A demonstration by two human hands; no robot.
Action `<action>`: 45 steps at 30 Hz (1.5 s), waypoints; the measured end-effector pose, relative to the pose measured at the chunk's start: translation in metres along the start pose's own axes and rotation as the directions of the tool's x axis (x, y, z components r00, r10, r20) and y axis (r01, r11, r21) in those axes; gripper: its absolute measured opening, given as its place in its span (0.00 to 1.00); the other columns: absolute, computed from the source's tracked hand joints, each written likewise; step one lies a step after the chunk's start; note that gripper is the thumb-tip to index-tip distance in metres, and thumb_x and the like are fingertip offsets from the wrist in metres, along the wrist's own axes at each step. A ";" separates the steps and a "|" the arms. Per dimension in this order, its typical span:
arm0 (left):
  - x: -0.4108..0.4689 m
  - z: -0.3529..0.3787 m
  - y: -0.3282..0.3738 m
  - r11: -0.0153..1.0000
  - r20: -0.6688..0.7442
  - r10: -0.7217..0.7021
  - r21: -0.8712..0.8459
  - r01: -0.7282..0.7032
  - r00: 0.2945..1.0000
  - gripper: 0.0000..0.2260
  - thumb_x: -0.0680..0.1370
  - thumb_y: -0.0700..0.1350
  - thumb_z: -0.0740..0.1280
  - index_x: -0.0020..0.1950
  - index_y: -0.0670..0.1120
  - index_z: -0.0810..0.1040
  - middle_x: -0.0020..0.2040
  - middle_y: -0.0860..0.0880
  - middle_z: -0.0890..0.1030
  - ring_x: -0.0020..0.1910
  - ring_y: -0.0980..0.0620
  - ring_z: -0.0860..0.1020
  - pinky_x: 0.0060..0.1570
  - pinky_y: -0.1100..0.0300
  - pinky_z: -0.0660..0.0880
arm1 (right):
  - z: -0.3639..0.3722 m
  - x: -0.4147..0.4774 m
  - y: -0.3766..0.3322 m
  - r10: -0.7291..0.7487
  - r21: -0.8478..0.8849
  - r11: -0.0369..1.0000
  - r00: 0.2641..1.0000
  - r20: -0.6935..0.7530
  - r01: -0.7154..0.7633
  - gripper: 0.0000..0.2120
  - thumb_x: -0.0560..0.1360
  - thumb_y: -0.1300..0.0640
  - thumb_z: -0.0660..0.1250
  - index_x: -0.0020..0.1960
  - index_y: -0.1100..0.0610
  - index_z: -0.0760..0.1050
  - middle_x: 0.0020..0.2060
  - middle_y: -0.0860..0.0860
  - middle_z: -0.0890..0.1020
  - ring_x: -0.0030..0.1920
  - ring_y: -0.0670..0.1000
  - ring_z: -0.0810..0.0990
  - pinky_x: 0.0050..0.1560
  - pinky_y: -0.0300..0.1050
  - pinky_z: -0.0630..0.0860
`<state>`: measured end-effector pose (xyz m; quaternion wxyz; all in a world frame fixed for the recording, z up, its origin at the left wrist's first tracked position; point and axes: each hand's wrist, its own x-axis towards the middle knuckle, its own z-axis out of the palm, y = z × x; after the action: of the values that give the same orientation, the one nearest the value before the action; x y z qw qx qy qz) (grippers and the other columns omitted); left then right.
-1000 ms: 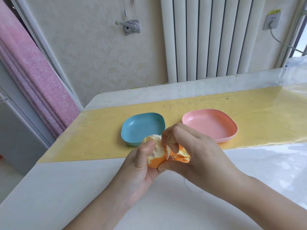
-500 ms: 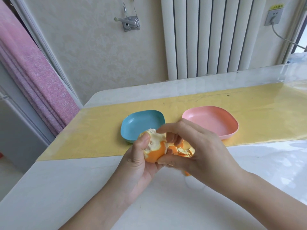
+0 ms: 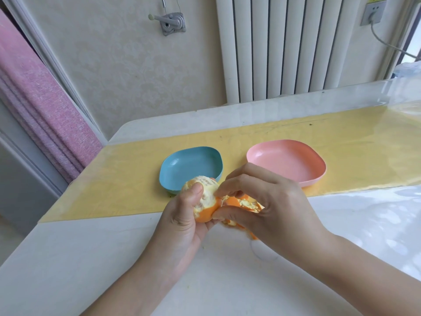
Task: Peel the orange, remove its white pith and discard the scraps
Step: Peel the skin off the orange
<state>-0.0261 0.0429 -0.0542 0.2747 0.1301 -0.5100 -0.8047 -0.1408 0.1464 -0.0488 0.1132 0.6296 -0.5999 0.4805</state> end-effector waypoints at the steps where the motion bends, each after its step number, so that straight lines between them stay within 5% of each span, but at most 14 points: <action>1: 0.000 -0.001 -0.001 1.000 0.006 0.003 0.013 -0.003 1.000 0.12 0.68 0.51 0.67 0.42 0.46 0.84 0.43 0.45 0.82 0.43 0.50 0.81 0.39 0.61 0.78 | 0.000 0.000 0.000 0.007 0.016 1.000 1.000 0.015 -0.007 0.09 0.68 0.54 0.74 0.45 0.56 0.81 0.41 0.47 0.79 0.36 0.47 0.77 0.36 0.41 0.74; 9: -0.001 -0.003 -0.009 0.996 -0.021 -0.014 0.086 0.016 1.000 0.14 0.69 0.54 0.66 0.45 0.45 0.81 0.44 0.43 0.78 0.46 0.45 0.77 0.42 0.57 0.78 | -0.008 0.002 0.005 0.024 0.116 0.992 0.986 0.166 -0.043 0.06 0.67 0.56 0.75 0.41 0.55 0.79 0.37 0.45 0.77 0.36 0.40 0.73 0.37 0.31 0.72; 25: -0.009 0.015 0.002 0.927 -0.124 -0.291 -0.283 0.247 0.949 0.14 0.72 0.56 0.62 0.45 0.46 0.77 0.33 0.50 0.79 0.27 0.57 0.76 0.28 0.66 0.74 | 0.002 -0.002 -0.005 -0.128 -0.032 0.991 0.991 -0.047 0.126 0.06 0.74 0.58 0.69 0.42 0.60 0.79 0.39 0.51 0.79 0.37 0.51 0.77 0.35 0.44 0.74; 35: -0.003 0.010 0.005 0.950 -0.124 -0.224 -0.250 0.188 0.967 0.20 0.73 0.51 0.63 0.59 0.40 0.77 0.53 0.41 0.82 0.52 0.49 0.81 0.51 0.58 0.80 | -0.001 -0.004 -0.001 0.083 0.039 0.996 0.997 -0.003 -0.083 0.11 0.70 0.56 0.72 0.50 0.52 0.74 0.43 0.46 0.82 0.41 0.47 0.81 0.37 0.43 0.75; 40: -0.005 0.011 0.008 0.954 -0.119 -0.187 -0.259 0.151 0.975 0.17 0.76 0.50 0.62 0.56 0.39 0.78 0.45 0.43 0.83 0.43 0.50 0.82 0.44 0.62 0.80 | 0.006 -0.002 -0.003 -0.015 -0.040 0.999 1.000 0.026 0.016 0.14 0.66 0.59 0.74 0.46 0.55 0.71 0.45 0.48 0.78 0.43 0.51 0.77 0.40 0.42 0.72; 45: -0.007 0.011 0.005 0.984 -0.106 -0.123 -0.145 0.107 0.987 0.13 0.75 0.48 0.63 0.41 0.44 0.84 0.39 0.45 0.81 0.40 0.52 0.80 0.40 0.63 0.78 | 0.006 -0.002 -0.006 -0.025 -0.098 0.995 0.999 0.023 0.027 0.15 0.63 0.63 0.74 0.39 0.57 0.68 0.37 0.47 0.73 0.38 0.49 0.69 0.37 0.38 0.66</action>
<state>-0.0241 0.0538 -0.0455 0.2646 0.1858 -0.4277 -0.8441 -0.1326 0.1442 -0.0510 0.1438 0.6362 -0.6158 0.4421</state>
